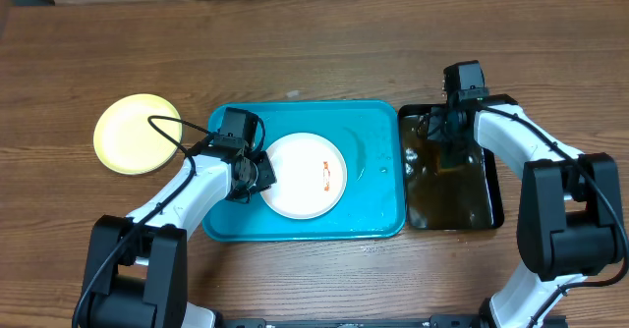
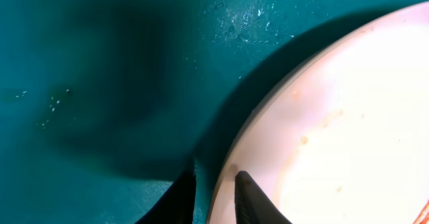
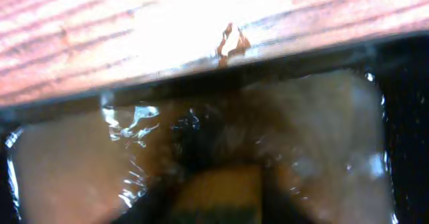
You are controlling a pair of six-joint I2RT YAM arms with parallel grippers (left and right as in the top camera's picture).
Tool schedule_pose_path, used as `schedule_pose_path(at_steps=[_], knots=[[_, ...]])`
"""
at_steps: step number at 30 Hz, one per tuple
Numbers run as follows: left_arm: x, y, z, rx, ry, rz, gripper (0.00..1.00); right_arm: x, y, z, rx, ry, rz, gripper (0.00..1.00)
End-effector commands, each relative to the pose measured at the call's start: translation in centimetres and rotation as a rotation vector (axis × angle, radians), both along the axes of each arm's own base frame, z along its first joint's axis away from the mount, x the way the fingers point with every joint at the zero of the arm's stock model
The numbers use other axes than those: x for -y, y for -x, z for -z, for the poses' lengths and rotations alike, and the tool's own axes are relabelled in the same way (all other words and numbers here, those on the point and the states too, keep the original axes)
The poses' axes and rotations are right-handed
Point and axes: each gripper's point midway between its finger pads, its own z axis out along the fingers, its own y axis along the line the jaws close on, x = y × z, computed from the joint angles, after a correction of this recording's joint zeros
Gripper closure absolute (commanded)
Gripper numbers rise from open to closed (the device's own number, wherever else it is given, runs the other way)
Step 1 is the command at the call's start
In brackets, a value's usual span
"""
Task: Clean dirty plates on tray and stack at the side
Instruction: 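Lower the right gripper into the black tray and grasp the sponge, then lift the sponge with the right gripper toward the white plate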
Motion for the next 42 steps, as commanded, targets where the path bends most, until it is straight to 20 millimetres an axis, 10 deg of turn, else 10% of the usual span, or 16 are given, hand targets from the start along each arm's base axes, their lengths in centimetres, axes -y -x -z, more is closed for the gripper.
schedule_pose_path(at_steps=[1, 31, 35, 42], knots=[[0.4, -0.2, 0.0, -0.001, 0.006, 0.000, 0.78, 0.3, 0.3, -0.4, -0.026, 0.012, 0.002, 0.21], [0.4, -0.2, 0.0, -0.001, 0.006, 0.000, 0.77, 0.5, 2.6, -1.2, -0.146, 0.026, 0.000, 0.52], [0.4, -0.2, 0.0, -0.001, 0.006, 0.000, 0.77, 0.5, 2.6, -1.2, -0.147, 0.026, 0.000, 0.96], [0.5, -0.5, -0.1, 0.011, 0.009, 0.000, 0.78, 0.5, 2.6, -2.6, -0.171, 0.029, -0.001, 0.96]])
